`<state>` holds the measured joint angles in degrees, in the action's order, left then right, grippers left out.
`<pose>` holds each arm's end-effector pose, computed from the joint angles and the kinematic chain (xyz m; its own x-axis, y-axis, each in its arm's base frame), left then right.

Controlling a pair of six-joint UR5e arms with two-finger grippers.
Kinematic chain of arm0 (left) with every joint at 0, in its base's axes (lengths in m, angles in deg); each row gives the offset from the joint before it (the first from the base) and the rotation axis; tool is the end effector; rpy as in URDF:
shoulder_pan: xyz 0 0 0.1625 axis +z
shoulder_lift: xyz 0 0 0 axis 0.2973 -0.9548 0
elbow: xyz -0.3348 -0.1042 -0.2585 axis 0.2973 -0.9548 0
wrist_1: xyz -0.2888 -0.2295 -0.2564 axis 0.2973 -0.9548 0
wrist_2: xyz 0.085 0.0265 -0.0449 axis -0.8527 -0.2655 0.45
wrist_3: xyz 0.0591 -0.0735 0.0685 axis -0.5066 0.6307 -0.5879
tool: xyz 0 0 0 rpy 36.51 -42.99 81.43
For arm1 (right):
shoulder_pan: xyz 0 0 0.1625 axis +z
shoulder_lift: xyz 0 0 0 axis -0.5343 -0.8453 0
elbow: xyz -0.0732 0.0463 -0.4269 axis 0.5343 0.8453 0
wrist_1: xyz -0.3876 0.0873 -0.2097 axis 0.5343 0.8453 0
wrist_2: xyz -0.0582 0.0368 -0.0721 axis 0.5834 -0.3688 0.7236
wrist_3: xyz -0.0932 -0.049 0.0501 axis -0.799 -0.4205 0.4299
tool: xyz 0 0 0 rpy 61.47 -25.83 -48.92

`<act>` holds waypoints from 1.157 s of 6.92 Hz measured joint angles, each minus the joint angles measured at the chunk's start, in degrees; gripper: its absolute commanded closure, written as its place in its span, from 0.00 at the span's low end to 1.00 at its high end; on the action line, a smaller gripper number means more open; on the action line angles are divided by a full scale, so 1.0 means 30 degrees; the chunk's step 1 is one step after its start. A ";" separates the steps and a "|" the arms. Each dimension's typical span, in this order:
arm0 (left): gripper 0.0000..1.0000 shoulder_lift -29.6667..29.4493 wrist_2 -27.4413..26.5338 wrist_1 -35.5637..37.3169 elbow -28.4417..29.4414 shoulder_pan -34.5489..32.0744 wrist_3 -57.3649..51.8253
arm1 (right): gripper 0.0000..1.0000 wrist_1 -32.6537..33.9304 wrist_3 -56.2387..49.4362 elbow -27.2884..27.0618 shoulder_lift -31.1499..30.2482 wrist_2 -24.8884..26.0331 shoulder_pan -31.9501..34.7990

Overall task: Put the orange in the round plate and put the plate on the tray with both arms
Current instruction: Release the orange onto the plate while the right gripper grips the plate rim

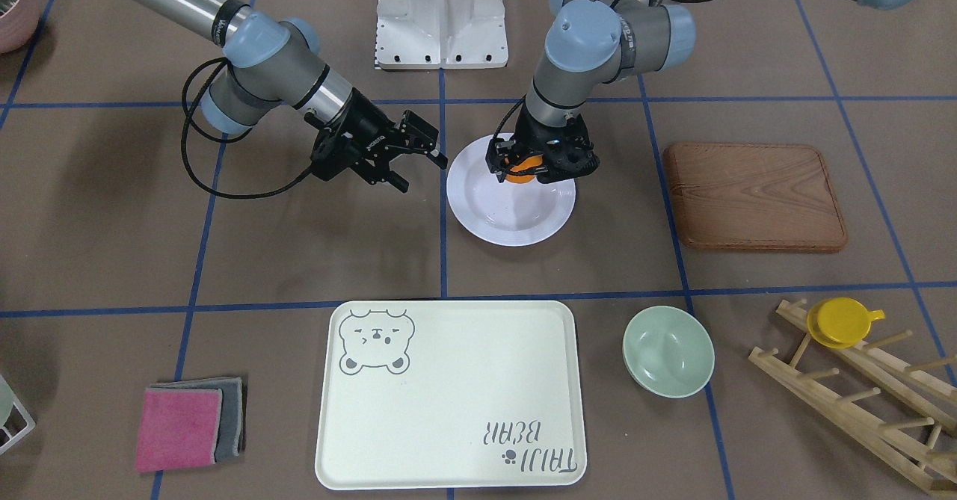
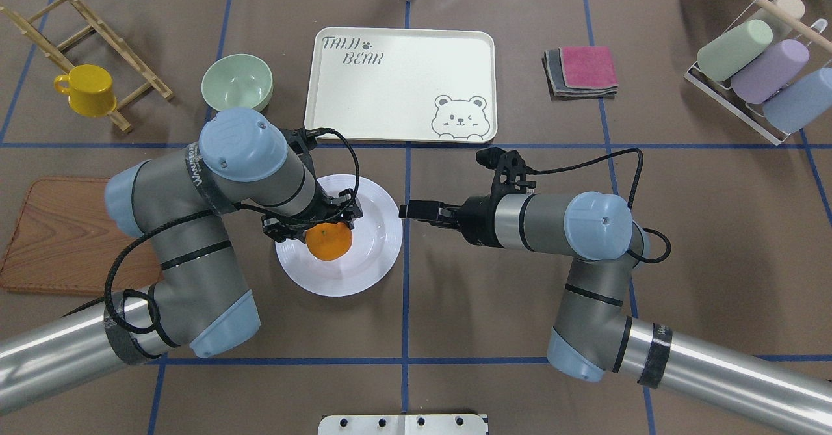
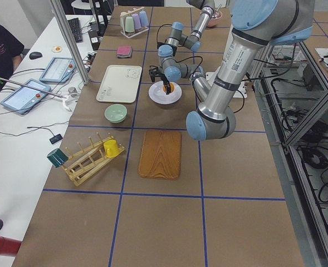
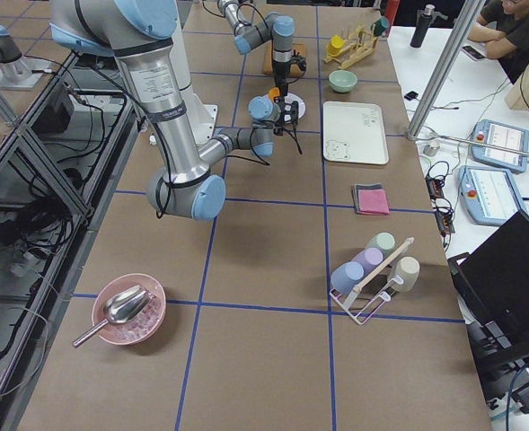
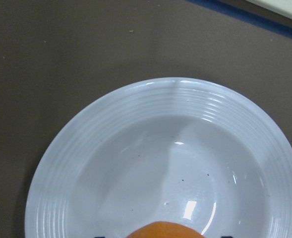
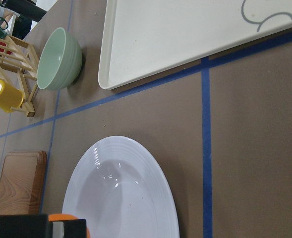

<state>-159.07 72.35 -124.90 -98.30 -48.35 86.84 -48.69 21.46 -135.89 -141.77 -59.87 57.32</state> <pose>0.5607 -0.4388 0.2444 0.5767 -0.2650 -0.7728 0.1711 0.9641 -0.2029 -0.5913 -0.4043 0.2831 0.0280 -0.0433 0.9987 -0.2851 0.9572 0.0495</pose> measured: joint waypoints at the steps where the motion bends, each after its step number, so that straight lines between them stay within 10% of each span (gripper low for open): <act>1: 0.03 -0.0004 -0.0105 -0.0003 -0.0035 -0.0008 -0.0044 | 0.03 0.0024 0.0044 0.0113 0.0065 0.0143 -0.0185; 8: 0.03 0.1848 0.3307 0.0203 -0.2669 -0.4058 -0.3013 | 0.20 0.0021 0.0110 0.2281 0.1748 0.0221 -0.1072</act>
<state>-153.52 82.28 -124.29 -106.31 -60.52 77.80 -48.62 21.78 -129.04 -136.52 -59.21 54.10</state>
